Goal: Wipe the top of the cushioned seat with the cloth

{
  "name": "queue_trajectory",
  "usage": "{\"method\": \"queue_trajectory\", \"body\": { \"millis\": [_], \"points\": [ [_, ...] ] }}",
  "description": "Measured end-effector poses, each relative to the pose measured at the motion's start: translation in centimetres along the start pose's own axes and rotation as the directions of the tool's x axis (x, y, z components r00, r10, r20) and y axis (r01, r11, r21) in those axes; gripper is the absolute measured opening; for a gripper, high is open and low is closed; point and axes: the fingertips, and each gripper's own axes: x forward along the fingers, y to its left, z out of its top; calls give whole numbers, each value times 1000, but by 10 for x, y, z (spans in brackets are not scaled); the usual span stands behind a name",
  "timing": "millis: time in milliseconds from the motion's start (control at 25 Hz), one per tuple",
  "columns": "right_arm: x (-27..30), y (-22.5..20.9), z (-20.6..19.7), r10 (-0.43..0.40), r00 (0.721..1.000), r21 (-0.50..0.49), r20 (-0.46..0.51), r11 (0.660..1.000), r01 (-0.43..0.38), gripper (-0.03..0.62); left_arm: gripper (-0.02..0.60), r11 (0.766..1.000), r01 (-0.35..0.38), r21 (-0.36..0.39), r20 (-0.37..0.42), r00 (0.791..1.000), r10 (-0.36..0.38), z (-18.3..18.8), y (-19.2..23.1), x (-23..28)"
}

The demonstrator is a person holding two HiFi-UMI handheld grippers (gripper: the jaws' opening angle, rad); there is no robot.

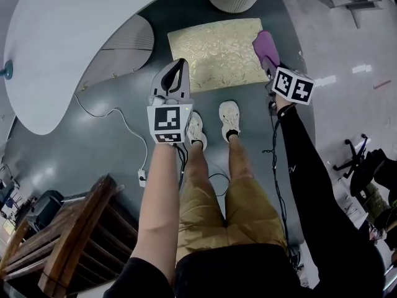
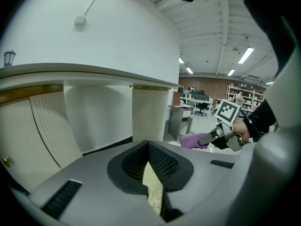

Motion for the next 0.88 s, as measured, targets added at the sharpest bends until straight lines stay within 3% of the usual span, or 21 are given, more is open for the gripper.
{"method": "queue_trajectory", "body": {
  "millis": [160, 280, 360, 520, 640, 760, 880],
  "points": [
    [16, 72, -10, 116, 993, -68, -14, 991, -117, 78, 3, 1000, -20, -4, 1, 1000, 20, -5, 26, -15],
    [31, 135, -31, 220, 973, -113, -73, 967, -227, 78, 3, 999, -32, -10, 5, 999, 32, -10, 43, -28],
    [39, 179, -50, 300, 945, -130, -134, 940, -317, 78, 3, 999, -39, -12, 2, 999, 39, -14, 54, -36],
    [55, 257, -100, 418, 859, -137, -297, 871, -471, 78, 3, 998, -62, -21, -11, 998, 62, -23, 73, -52],
    [76, 271, -137, 370, 835, -114, -407, 887, -448, 78, 3, 997, -76, -31, -21, 997, 76, -33, 84, -61],
    [96, 256, -151, 286, 853, -47, -436, 939, -340, 78, 3, 996, -84, -39, -31, 996, 83, -41, 91, -65],
    [97, 241, -148, 244, 874, -31, -421, 959, -283, 79, 3, 995, -88, -52, -31, 996, 86, -43, 91, -66]
  ]
}}
